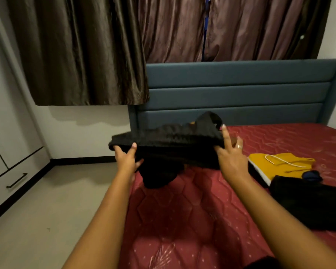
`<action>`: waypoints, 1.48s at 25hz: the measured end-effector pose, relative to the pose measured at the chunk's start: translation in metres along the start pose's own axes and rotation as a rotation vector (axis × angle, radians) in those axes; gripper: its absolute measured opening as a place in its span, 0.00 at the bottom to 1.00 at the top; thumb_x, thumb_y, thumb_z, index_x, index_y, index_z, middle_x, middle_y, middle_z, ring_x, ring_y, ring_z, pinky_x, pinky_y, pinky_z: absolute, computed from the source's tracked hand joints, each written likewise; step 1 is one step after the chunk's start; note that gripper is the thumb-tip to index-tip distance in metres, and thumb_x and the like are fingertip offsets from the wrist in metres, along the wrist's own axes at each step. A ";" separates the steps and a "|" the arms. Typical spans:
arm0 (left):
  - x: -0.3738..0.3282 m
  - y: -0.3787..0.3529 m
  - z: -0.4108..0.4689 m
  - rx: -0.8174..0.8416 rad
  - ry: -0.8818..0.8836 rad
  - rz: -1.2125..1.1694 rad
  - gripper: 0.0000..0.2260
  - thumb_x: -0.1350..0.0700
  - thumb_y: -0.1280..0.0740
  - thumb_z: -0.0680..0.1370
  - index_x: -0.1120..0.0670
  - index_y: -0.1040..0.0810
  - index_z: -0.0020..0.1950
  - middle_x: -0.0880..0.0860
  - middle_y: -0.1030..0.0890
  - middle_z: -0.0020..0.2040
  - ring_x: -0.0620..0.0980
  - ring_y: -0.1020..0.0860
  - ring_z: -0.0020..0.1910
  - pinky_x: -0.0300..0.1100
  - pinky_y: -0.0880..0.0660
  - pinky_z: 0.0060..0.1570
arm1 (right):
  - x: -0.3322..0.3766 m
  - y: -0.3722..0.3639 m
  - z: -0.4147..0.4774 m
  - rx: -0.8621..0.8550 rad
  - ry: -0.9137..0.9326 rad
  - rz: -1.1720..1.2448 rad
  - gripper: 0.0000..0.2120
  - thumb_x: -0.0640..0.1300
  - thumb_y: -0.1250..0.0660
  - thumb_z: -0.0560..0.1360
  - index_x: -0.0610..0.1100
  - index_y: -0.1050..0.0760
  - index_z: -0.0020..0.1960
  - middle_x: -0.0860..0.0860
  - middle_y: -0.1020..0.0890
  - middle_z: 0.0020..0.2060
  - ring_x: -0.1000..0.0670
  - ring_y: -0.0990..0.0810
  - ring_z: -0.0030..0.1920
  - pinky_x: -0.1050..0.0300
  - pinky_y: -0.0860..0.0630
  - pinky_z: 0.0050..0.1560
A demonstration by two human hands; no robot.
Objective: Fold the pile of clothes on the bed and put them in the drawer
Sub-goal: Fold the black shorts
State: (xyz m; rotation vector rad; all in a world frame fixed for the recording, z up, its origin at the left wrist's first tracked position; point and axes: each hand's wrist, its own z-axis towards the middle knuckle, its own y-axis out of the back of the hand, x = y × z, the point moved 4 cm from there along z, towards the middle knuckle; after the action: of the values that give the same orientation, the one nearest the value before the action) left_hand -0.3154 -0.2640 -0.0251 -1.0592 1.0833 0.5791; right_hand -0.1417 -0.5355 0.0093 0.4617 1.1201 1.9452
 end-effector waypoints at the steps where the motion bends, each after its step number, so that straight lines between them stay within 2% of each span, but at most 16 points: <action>1: 0.026 0.017 -0.022 0.016 0.055 0.050 0.31 0.59 0.35 0.80 0.48 0.47 0.77 0.55 0.29 0.68 0.58 0.24 0.60 0.53 0.24 0.50 | 0.006 -0.028 -0.036 0.056 0.024 0.002 0.13 0.39 0.32 0.75 0.54 0.21 0.54 0.54 0.68 0.75 0.29 0.39 0.69 0.48 0.24 0.34; 2: 0.057 0.038 -0.043 0.040 0.128 0.166 0.31 0.58 0.32 0.77 0.48 0.43 0.76 0.56 0.27 0.67 0.59 0.23 0.58 0.53 0.24 0.51 | 0.013 -0.056 -0.075 0.169 0.048 0.003 0.11 0.42 0.29 0.73 0.54 0.19 0.52 0.53 0.68 0.76 0.28 0.36 0.67 0.48 0.24 0.34; 4: 0.113 0.084 -0.090 0.142 0.321 0.575 0.36 0.50 0.28 0.65 0.50 0.35 0.72 0.59 0.27 0.68 0.59 0.24 0.61 0.51 0.25 0.56 | 0.030 -0.113 -0.148 0.507 0.045 0.005 0.18 0.49 0.37 0.79 0.58 0.29 0.68 0.50 0.66 0.76 0.27 0.41 0.70 0.42 0.22 0.46; 6: 0.160 0.130 -0.142 0.238 0.516 1.013 0.42 0.48 0.30 0.65 0.57 0.40 0.76 0.61 0.36 0.74 0.58 0.31 0.69 0.47 0.31 0.66 | 0.037 -0.154 -0.208 0.878 -0.147 -0.028 0.25 0.53 0.49 0.83 0.57 0.51 0.78 0.43 0.61 0.77 0.26 0.50 0.72 0.36 0.28 0.60; 7: 0.174 0.148 -0.166 0.265 0.574 1.175 0.42 0.50 0.31 0.69 0.56 0.47 0.79 0.61 0.43 0.77 0.58 0.36 0.72 0.46 0.35 0.69 | 0.044 -0.158 -0.225 0.930 -0.135 -0.053 0.25 0.53 0.50 0.83 0.58 0.53 0.78 0.43 0.63 0.77 0.25 0.53 0.72 0.34 0.29 0.62; 9: 0.182 0.166 -0.189 0.283 0.546 1.320 0.36 0.52 0.35 0.77 0.50 0.52 0.80 0.58 0.51 0.78 0.59 0.41 0.75 0.46 0.39 0.72 | 0.056 -0.149 -0.235 0.850 0.061 -0.105 0.25 0.48 0.50 0.83 0.61 0.52 0.77 0.47 0.69 0.75 0.23 0.57 0.71 0.33 0.30 0.60; 11: 0.178 0.165 -0.193 0.293 0.472 1.347 0.32 0.51 0.37 0.79 0.46 0.48 0.79 0.57 0.53 0.79 0.59 0.43 0.76 0.46 0.42 0.73 | 0.060 -0.141 -0.231 0.759 0.203 -0.099 0.24 0.46 0.49 0.83 0.58 0.49 0.77 0.51 0.68 0.76 0.26 0.59 0.73 0.32 0.35 0.64; 14: 0.176 0.150 -0.192 0.269 0.381 1.344 0.30 0.50 0.36 0.79 0.44 0.46 0.78 0.58 0.54 0.79 0.60 0.46 0.76 0.47 0.45 0.74 | 0.066 -0.138 -0.223 0.725 0.331 -0.055 0.22 0.46 0.49 0.82 0.51 0.42 0.76 0.53 0.62 0.78 0.34 0.58 0.76 0.32 0.49 0.71; 16: 0.185 0.146 -0.194 0.262 0.330 1.374 0.28 0.49 0.37 0.79 0.41 0.45 0.77 0.57 0.55 0.79 0.62 0.49 0.76 0.52 0.46 0.74 | 0.076 -0.138 -0.224 0.683 0.371 0.021 0.23 0.43 0.46 0.81 0.47 0.39 0.75 0.50 0.53 0.78 0.40 0.49 0.76 0.36 0.48 0.72; 18: 0.193 0.144 -0.187 0.237 0.298 1.411 0.25 0.47 0.38 0.80 0.41 0.41 0.76 0.57 0.56 0.79 0.62 0.50 0.75 0.54 0.45 0.72 | 0.077 -0.137 -0.217 0.656 0.346 0.105 0.20 0.39 0.43 0.79 0.44 0.32 0.70 0.48 0.39 0.74 0.43 0.37 0.72 0.43 0.38 0.70; 20: 0.198 0.138 -0.172 0.174 0.313 1.384 0.24 0.45 0.38 0.80 0.45 0.37 0.75 0.58 0.56 0.79 0.62 0.50 0.75 0.53 0.45 0.72 | 0.065 -0.130 -0.195 0.574 0.229 0.197 0.15 0.36 0.43 0.77 0.43 0.27 0.62 0.47 0.28 0.63 0.42 0.27 0.61 0.48 0.26 0.57; 24: 0.202 0.135 -0.144 0.190 0.270 1.492 0.26 0.43 0.41 0.80 0.53 0.39 0.75 0.59 0.44 0.77 0.64 0.45 0.73 0.52 0.43 0.70 | 0.010 -0.114 -0.161 0.323 -0.112 0.289 0.21 0.32 0.40 0.71 0.48 0.29 0.61 0.47 0.23 0.51 0.39 0.27 0.53 0.48 0.25 0.42; 28: 0.194 0.134 -0.147 0.200 0.245 1.620 0.23 0.40 0.41 0.79 0.55 0.30 0.65 0.54 0.36 0.70 0.63 0.45 0.71 0.55 0.34 0.63 | -0.015 -0.109 -0.157 0.462 -0.215 0.144 0.18 0.34 0.40 0.74 0.52 0.26 0.58 0.49 0.23 0.54 0.41 0.29 0.57 0.53 0.30 0.41; 31: 0.185 0.128 -0.158 0.196 0.160 1.758 0.24 0.38 0.42 0.79 0.54 0.26 0.64 0.52 0.39 0.73 0.64 0.57 0.75 0.59 0.34 0.63 | -0.015 -0.123 -0.179 0.937 -0.192 -0.069 0.20 0.38 0.42 0.77 0.53 0.28 0.66 0.49 0.27 0.65 0.44 0.31 0.66 0.51 0.30 0.59; 33: 0.178 0.123 -0.169 0.182 0.079 1.842 0.24 0.37 0.42 0.78 0.54 0.22 0.61 0.53 0.38 0.74 0.65 0.61 0.75 0.61 0.37 0.65 | -0.012 -0.124 -0.197 1.163 -0.171 -0.164 0.22 0.40 0.40 0.76 0.49 0.31 0.70 0.48 0.29 0.68 0.45 0.31 0.69 0.51 0.33 0.63; 37: 0.161 0.126 -0.177 0.097 -0.128 1.923 0.20 0.44 0.32 0.73 0.55 0.19 0.58 0.56 0.34 0.73 0.67 0.60 0.75 0.64 0.37 0.65 | 0.009 -0.119 -0.212 1.180 -0.036 -0.194 0.20 0.46 0.37 0.75 0.48 0.29 0.67 0.50 0.26 0.64 0.47 0.27 0.65 0.53 0.32 0.60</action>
State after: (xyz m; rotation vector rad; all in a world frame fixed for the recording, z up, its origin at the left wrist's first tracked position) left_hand -0.4293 -0.3875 -0.2372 0.4671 1.7555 1.9779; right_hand -0.2281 -0.6112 -0.2055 0.9301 2.1247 0.9239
